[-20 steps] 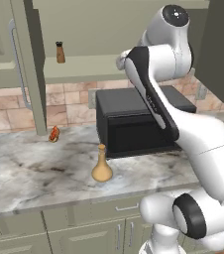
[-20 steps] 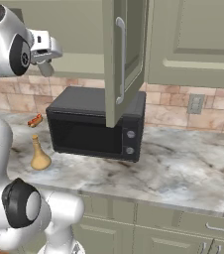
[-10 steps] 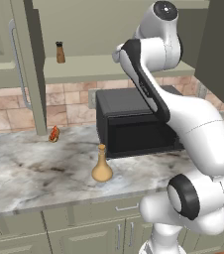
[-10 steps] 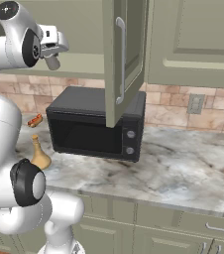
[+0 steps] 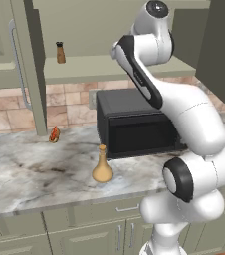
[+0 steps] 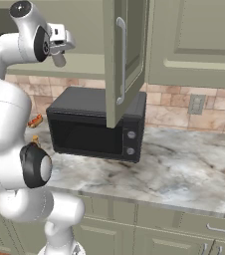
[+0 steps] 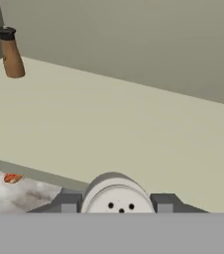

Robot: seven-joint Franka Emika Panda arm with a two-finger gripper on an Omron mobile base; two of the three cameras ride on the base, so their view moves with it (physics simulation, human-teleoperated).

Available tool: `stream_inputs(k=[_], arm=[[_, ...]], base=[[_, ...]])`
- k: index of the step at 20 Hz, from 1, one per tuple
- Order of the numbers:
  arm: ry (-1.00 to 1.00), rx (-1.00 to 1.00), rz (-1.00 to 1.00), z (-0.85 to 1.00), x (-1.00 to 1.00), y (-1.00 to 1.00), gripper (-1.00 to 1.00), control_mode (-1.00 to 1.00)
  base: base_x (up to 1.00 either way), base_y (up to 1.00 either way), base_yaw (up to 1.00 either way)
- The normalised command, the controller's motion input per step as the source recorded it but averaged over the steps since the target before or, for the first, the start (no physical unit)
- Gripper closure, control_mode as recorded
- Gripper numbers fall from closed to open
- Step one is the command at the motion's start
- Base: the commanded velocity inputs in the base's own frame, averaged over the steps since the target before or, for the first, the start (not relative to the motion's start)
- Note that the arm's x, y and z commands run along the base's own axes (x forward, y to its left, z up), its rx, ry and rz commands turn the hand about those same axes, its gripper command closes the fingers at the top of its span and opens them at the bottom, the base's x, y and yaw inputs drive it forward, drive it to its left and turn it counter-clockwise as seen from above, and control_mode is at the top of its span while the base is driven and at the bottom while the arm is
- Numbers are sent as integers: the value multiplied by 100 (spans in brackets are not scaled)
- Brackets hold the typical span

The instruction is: Pick the shaker and oil and vinegar bottle from the counter and place them in the cabinet.

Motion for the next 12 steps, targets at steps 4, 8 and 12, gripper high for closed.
stream_inputs(k=[4,8,12], arm=[[5,0,0,-6,43,0,100,-100],[6,0,0,-11,37,0,100,-100],[6,0,0,-16,33,0,100,-100]], base=[[0,0,0],[0,0,0],[0,0,0]])
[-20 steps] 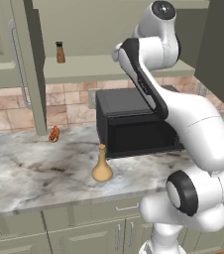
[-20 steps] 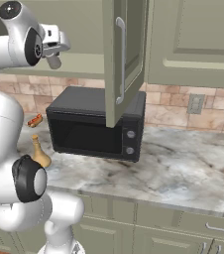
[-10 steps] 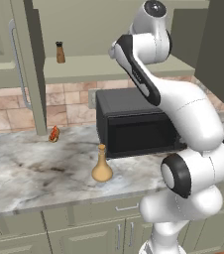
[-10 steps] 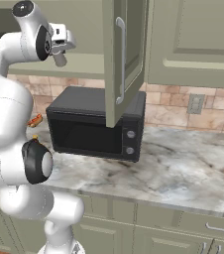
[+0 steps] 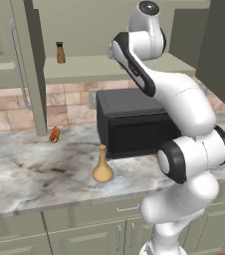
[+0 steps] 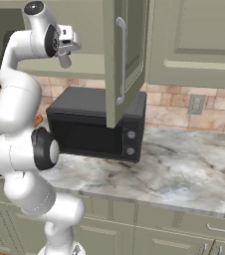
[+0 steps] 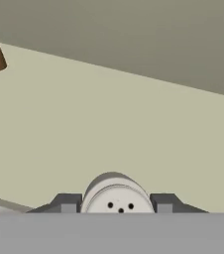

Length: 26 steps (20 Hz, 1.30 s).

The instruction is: Pick the shaker and oil and vinegar bottle from the counter and place them in the cabinet.

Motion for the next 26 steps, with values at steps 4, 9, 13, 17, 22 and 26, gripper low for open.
stream_inputs(k=[4,9,13,17,22,26], arm=[[6,0,0,-16,33,0,100,-100],[5,0,0,-17,31,0,100,-100],[2,0,0,-15,19,0,100,-100],[1,0,0,-13,20,0,100,-100],[1,0,0,-18,17,0,-100,-100],[0,0,0,-4,2,0,-100,-100]], base=[[0,0,0],[0,0,0],[0,0,0],[0,0,0],[0,0,0],[0,0,0]])
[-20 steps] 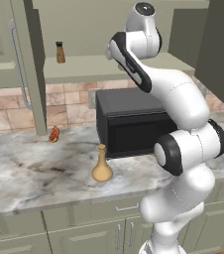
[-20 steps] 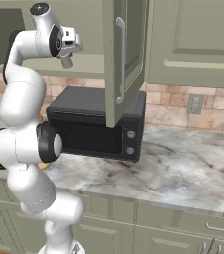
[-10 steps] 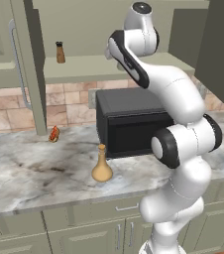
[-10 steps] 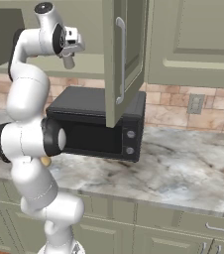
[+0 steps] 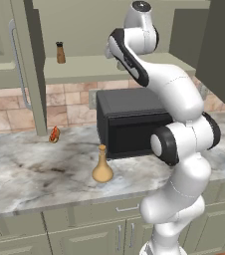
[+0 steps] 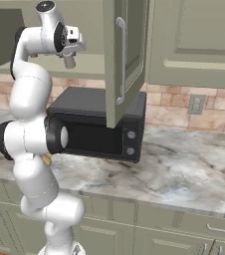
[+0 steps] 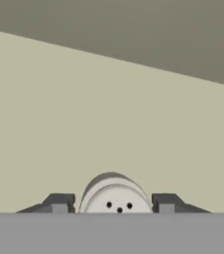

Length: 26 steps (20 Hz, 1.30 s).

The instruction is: Pick the shaker and oil and vinegar bottle from the counter and place them in the cabinet.

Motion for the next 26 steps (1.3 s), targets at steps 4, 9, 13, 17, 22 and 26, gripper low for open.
stream_inputs(k=[4,9,13,17,22,26], arm=[[0,0,0,0,7,-1,-100,-100],[-1,0,0,0,24,0,-100,-100],[-6,-1,0,0,29,0,-100,-100],[-15,0,1,16,0,0,-100,-100],[-16,0,1,22,-10,0,-100,-100],[-17,0,4,-6,-58,-2,-100,-100]], base=[[0,0,0],[0,0,0],[0,0,0],[0,0,0],[0,0,0],[0,0,0]])
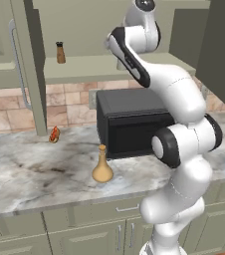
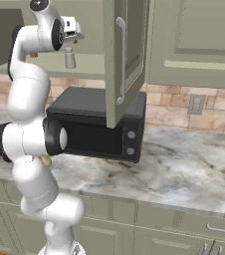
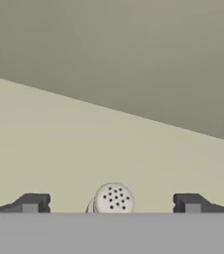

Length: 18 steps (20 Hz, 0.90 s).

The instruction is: Pick the shaker and oil and vinegar bottle from the counter and place them in the cabinet.

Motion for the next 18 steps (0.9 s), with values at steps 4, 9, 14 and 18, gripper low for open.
stream_inputs(k=[4,9,14,18], arm=[[-26,0,5,-3,-91,-9,-100,-100],[-20,0,1,0,-100,0,-100,-100],[-12,1,0,0,-100,0,-100,-100],[-2,7,-1,0,-100,0,-100,-100]], base=[[0,0,0],[0,0,0],[0,0,0],[0,0,0]])
